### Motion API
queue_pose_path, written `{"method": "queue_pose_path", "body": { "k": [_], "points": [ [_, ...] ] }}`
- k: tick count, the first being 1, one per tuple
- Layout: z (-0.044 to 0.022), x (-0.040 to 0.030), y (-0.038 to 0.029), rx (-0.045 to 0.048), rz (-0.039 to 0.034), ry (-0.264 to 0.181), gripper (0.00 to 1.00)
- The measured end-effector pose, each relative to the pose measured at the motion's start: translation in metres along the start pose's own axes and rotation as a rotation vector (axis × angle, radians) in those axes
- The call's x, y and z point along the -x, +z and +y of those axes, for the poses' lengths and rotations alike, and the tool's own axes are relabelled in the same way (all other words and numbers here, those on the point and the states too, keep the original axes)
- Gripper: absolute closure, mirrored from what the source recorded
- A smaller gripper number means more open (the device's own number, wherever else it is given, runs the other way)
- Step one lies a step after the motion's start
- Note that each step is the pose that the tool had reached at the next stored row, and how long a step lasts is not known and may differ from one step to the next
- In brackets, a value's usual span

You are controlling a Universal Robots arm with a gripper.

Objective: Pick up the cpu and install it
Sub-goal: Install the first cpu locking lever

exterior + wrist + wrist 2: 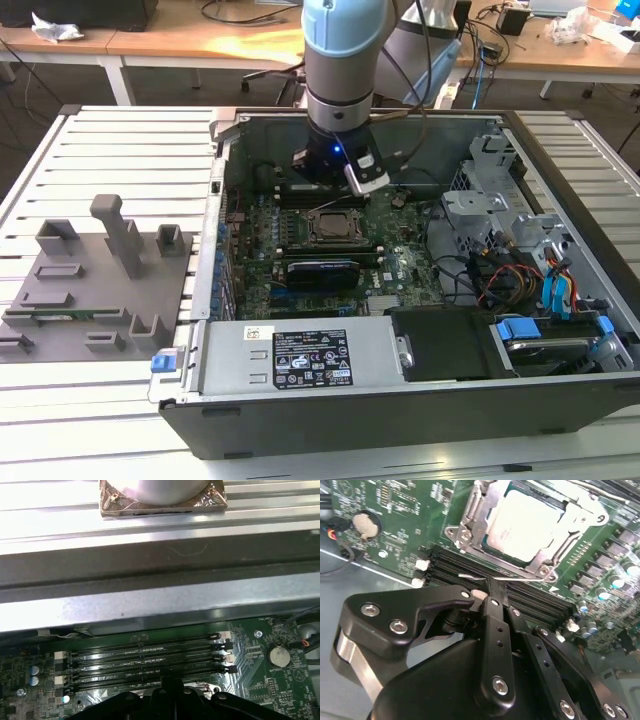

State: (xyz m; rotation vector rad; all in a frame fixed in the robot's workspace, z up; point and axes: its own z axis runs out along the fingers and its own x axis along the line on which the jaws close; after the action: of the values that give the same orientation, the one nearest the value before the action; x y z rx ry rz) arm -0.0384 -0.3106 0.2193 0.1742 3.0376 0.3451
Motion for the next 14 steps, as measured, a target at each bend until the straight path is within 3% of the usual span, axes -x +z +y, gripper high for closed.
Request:
{"method": "queue_pose_path", "body": {
  "k": [1,2,3,8,14],
  "points": [
    [0.0,0.0,0.0,0.0016,-0.0132,-0.003,0.89],
    [-0.0001,0.0,0.0,0.0044,-0.0346,-0.009,0.89],
    [-0.0001,0.0,0.0003,0.0053,-0.0406,-0.01,0.89],
    [-0.0002,-0.0001,0.0008,0.0049,-0.042,-0.005,0.89],
    [-0.0016,-0.0018,0.0059,-0.0005,-0.0555,0.053,0.89]
  ]
}}
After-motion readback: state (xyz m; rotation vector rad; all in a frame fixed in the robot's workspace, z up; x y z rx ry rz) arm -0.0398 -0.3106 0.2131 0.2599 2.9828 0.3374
